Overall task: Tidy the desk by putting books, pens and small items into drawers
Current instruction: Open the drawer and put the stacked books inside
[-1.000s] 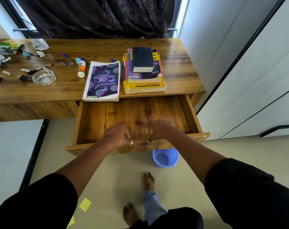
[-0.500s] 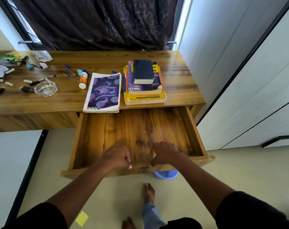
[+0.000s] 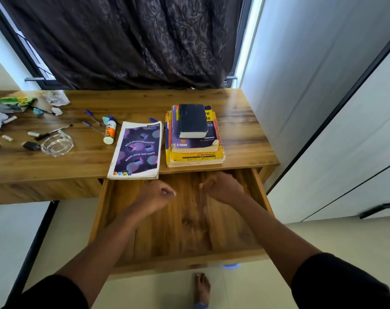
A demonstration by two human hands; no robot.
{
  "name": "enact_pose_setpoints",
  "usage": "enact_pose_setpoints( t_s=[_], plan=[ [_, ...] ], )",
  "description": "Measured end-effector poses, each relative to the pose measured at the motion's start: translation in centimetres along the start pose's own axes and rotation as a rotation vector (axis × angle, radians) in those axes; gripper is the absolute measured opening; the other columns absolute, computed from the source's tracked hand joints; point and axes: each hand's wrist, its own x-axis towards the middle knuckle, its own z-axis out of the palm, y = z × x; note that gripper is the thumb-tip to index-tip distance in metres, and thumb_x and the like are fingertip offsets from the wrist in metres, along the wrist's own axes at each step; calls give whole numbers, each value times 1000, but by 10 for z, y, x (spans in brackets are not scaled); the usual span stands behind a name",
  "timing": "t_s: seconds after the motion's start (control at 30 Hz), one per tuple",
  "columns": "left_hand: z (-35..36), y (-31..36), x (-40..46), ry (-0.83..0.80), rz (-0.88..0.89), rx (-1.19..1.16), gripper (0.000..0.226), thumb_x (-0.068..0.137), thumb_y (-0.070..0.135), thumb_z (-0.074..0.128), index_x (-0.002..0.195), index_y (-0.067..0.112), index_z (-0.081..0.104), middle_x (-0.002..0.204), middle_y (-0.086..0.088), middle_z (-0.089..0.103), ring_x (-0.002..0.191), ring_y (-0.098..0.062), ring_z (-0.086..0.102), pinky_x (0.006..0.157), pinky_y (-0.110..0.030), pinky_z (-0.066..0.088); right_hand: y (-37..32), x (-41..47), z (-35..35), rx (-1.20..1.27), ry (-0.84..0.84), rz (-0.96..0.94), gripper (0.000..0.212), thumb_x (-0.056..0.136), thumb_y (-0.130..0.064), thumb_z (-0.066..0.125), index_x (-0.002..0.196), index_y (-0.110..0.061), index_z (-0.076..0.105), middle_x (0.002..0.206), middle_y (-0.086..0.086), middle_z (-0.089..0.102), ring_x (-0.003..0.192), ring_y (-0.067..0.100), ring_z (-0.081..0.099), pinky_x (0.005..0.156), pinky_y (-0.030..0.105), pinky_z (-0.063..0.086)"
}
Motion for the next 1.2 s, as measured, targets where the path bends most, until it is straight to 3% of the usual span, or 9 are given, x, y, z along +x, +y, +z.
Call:
enact_pose_setpoints(
  t_s=[0.13, 0.27, 0.4, 0.5, 0.67, 0.83, 1.0, 1.1, 1.2],
  plan=[
    [-22, 22, 43, 237, -37, -107, 16, 99, 29, 64, 109, 21, 74, 101, 11, 66, 88, 1, 59, 68, -18, 44, -8, 49, -37, 165, 263, 43, 31, 93, -57, 61, 107, -30, 67, 113, -5, 71, 100, 19, 67, 83, 38, 58],
    [-36, 45, 89, 344, -115, -209, 37, 99, 40, 62, 126, 16, 68, 122, -1, 70, 102, -14, 63, 82, -28, 45, -12, 104, -62, 213, 335, 17, 45, 94, -59, 58, 124, -25, 59, 121, 0, 69, 108, 21, 64, 86, 38, 56],
    [-36, 57, 130, 330, -156, -242, 39, 101, 47, 57, 116, 12, 65, 118, -4, 70, 90, -11, 63, 67, -23, 43, -7, 155, -67, 202, 268, 72, 66, 90, -71, 50, 137, -24, 48, 130, 10, 60, 120, 33, 56, 97, 47, 51],
    [-31, 63, 155, 337, -184, -231, 43, 101, 50, 53, 124, 14, 62, 113, -3, 69, 87, -10, 61, 58, -21, 38, -3, 183, -65, 234, 174, 86, 73, 89, -76, 47, 140, -25, 42, 134, 12, 54, 125, 35, 50, 100, 49, 46],
    [-26, 63, 181, 319, -259, -251, 56, 98, 63, 48, 123, 16, 64, 112, -5, 70, 102, -26, 66, 89, -40, 55, 3, 212, -58, 369, 35, 131, 91, 73, -91, 43, 140, -30, 36, 135, 8, 54, 125, 33, 52, 104, 52, 48],
    [-25, 66, 201, 291, -315, -353, 70, 88, 79, 46, 120, 20, 64, 110, 2, 70, 99, -20, 65, 86, -36, 52, 1, 228, -63, 531, 18, 172, 102, 62, -91, 59, 137, -27, 32, 131, 6, 56, 119, 29, 60, 95, 49, 57],
    [-34, 57, 223, 269, -422, -478, 104, 46, 102, 60, 115, 24, 66, 104, -1, 75, 92, -24, 73, 87, -47, 61, 4, 247, -62, 655, -20, 310, 117, 34, -91, 72, 124, -27, 36, 120, 4, 60, 108, 28, 66, 89, 48, 60],
    [-39, 60, 228, 255, -429, -583, 90, 44, 87, 77, 107, 23, 71, 93, -1, 79, 82, -23, 78, 83, -45, 63, 9, 253, -60, 743, -31, 333, 114, 29, -89, 79, 117, -25, 44, 113, 3, 66, 101, 26, 71, 86, 47, 61],
    [-41, 64, 230, 198, -416, -665, 73, 53, 68, 90, 106, 21, 72, 90, -1, 80, 78, -20, 79, 80, -39, 64, 12, 247, -64, 841, -9, 320, 92, 41, -78, 86, 110, -27, 53, 107, 3, 72, 93, 25, 75, 83, 46, 63]
  ],
)
